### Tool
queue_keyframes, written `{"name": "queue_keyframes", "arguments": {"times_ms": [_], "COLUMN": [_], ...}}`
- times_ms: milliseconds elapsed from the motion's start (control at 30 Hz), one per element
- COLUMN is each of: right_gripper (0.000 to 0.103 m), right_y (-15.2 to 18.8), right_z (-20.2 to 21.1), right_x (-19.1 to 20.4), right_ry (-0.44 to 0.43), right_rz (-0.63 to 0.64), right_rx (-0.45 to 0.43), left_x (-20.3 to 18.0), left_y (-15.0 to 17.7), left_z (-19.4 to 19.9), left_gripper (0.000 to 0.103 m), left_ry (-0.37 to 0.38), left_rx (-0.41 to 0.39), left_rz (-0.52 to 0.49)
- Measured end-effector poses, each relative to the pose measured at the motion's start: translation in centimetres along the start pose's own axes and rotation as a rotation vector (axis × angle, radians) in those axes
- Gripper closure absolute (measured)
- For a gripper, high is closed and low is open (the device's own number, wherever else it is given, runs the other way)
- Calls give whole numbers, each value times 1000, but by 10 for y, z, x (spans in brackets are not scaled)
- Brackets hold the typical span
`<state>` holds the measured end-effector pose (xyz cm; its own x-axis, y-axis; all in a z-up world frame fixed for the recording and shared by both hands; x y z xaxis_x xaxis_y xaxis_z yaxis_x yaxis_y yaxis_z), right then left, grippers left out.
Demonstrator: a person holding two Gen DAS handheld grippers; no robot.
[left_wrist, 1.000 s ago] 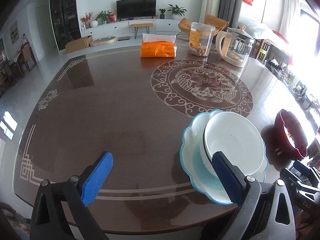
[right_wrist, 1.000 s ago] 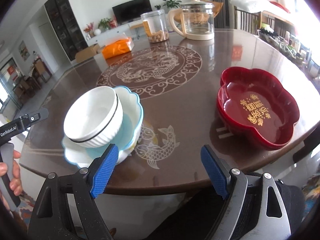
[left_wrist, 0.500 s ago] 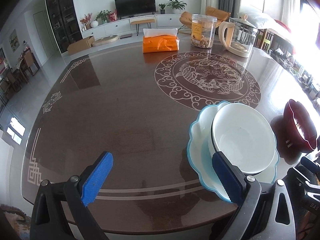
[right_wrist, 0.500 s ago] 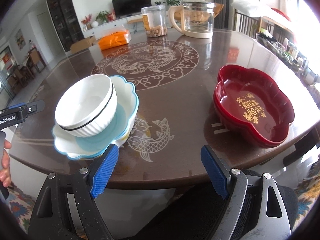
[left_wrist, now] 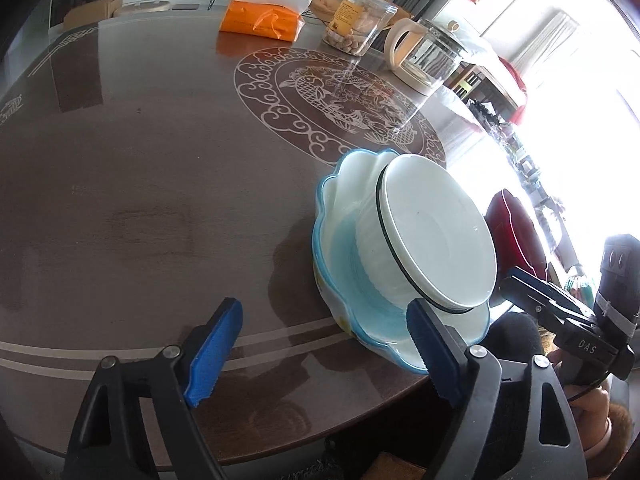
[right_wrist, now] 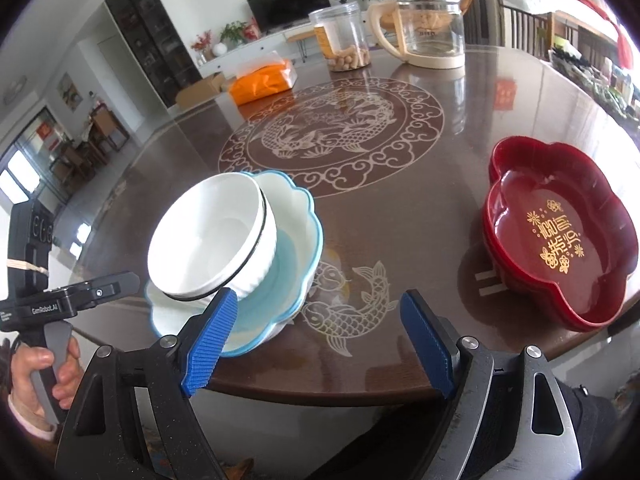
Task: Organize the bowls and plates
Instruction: 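Grasp the rim of the blue scalloped bowl stack with the right gripper, then carry the bowl stack onto the red plate stack, lower it, open gripper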
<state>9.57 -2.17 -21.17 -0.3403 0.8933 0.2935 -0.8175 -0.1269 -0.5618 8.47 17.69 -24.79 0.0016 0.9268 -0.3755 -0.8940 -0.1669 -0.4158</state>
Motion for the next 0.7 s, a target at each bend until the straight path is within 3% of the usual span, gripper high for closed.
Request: {"name": "queue_keyframes", "arguments": {"times_ms": [67, 133, 167, 300, 367, 433, 533, 700], "right_gripper": [30, 68, 72, 71, 71, 82, 82, 82], "right_y": [-1, -2, -2, -5, -1, 4, 6, 12], "right_z": [-12, -25, -31, -49, -59, -69, -69, -59], "right_x": [-2, -4, -4, -5, -4, 2, 8, 2], "right_ry": [7, -10, -38, -49, -86, -147, -89, -121], "right_rz": [13, 10, -3, -2, -27, -50, 27, 4], "right_rx": [32, 78, 97, 136, 164, 205, 204, 190], "left_x": [0, -2, -3, -10, -12, -12, -11, -21], "left_y": [0, 0, 0, -3, -5, -3, -4, -9], "left_z": [-11, -18, -20, -29, -34, -34, -32, -26], "left_gripper": [43, 51, 57, 78, 78, 79, 79, 79], "left_ry": [-23, -6, -2, 17, -5, -17, -18, -18], "left_rx": [31, 51, 55, 66, 57, 42, 36, 9], "left_rz": [-5, 15, 25, 56, 60, 71, 83, 53]}}
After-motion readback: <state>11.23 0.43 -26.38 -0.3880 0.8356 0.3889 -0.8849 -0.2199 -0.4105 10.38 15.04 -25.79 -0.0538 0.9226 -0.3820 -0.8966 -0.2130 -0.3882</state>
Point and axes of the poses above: each gripper's, at about its wrist camera, not at the fingertips, and z roughly against the way its jaws point, x to its left, y to its underside, the point moved 10 cm from there along -z, roughly the way its jaws point, and after that the axes turned 3 degrees about -y, right-handed, at the moved point
